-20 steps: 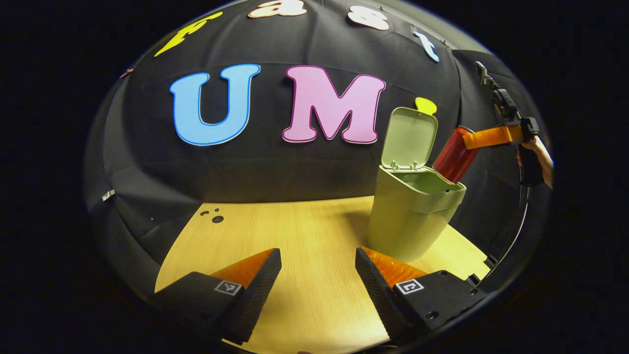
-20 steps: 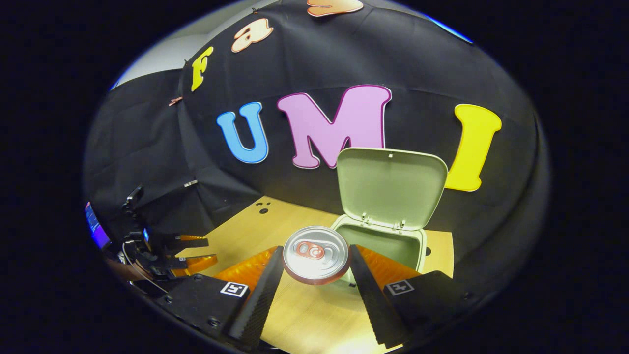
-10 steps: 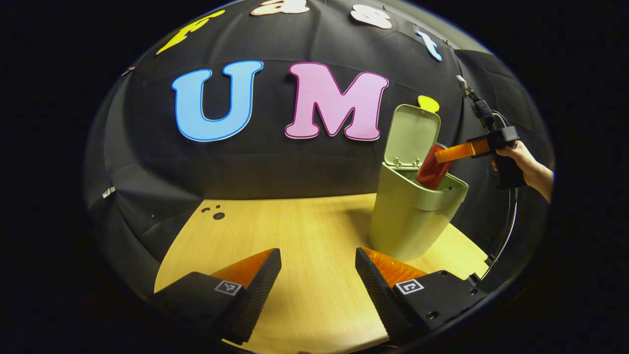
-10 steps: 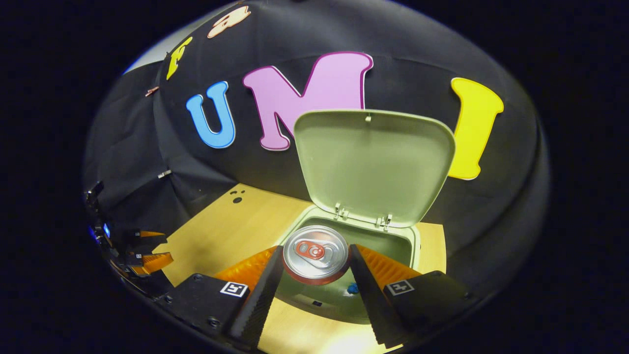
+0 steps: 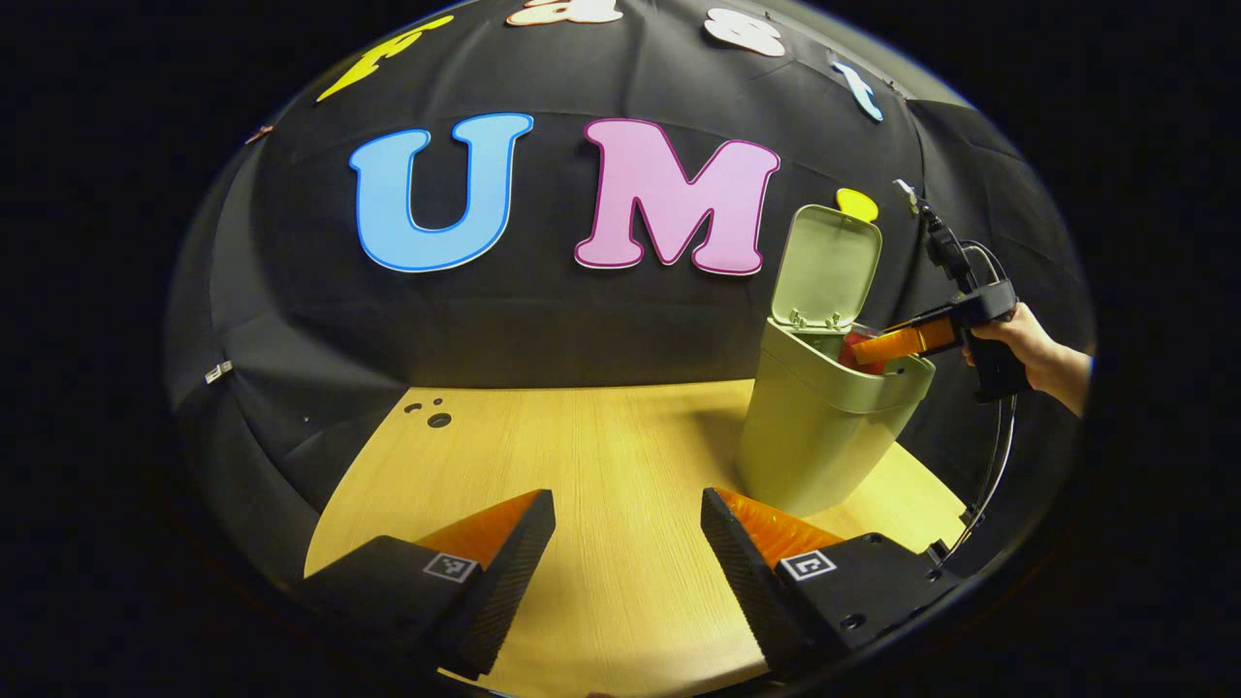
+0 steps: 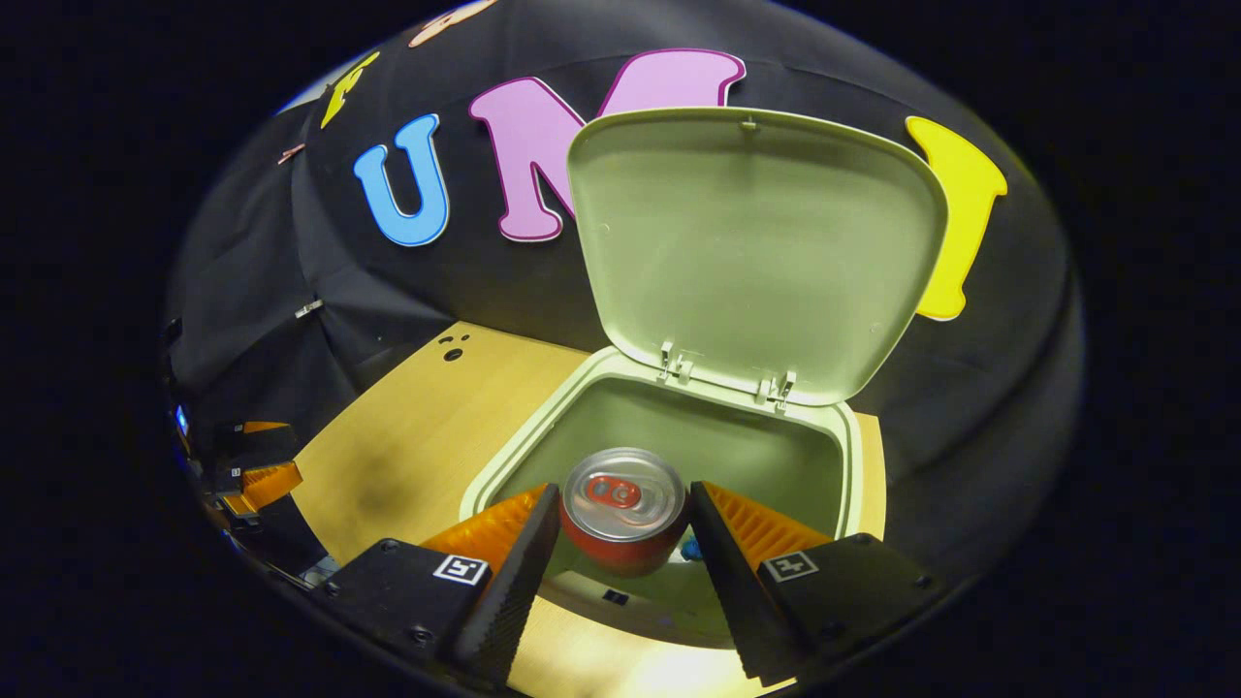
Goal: Press the lid of the desktop garbage bin to open it, pick up the crumpled paper on the desktop and throw it into the bin, then pick up the pop can on the desktop and drop it into the bin, and finally close the garbage bin lid.
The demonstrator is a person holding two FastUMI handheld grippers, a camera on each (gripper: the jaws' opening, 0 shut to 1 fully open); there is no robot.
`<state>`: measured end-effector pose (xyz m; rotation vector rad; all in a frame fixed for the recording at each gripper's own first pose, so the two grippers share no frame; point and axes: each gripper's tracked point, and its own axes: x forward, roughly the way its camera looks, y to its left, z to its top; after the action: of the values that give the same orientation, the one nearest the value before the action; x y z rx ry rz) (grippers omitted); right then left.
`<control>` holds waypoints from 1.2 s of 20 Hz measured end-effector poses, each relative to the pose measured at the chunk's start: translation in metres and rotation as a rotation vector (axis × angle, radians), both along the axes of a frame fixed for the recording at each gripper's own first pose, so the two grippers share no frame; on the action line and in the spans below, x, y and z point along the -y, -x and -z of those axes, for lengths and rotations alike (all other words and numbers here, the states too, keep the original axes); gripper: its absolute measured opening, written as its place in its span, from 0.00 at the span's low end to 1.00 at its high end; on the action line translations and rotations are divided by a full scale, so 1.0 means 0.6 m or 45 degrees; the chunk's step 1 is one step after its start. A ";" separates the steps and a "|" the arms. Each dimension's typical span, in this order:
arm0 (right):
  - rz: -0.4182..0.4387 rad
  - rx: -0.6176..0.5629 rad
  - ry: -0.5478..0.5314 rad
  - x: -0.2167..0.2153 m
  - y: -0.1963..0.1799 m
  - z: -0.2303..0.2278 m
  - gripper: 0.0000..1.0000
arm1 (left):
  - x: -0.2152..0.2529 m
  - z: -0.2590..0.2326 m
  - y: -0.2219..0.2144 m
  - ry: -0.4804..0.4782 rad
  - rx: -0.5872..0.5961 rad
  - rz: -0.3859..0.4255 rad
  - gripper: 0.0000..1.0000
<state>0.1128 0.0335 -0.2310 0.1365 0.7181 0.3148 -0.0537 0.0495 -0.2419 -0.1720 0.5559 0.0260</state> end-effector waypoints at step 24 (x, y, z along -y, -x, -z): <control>0.247 0.641 -0.158 0.099 -0.053 -0.345 0.92 | 0.040 -0.011 0.006 -0.011 -0.004 0.080 0.96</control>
<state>0.1448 -0.0258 -0.0242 0.2328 0.1842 0.1953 -0.0574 0.0252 -0.2352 -0.1464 0.5639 -0.0324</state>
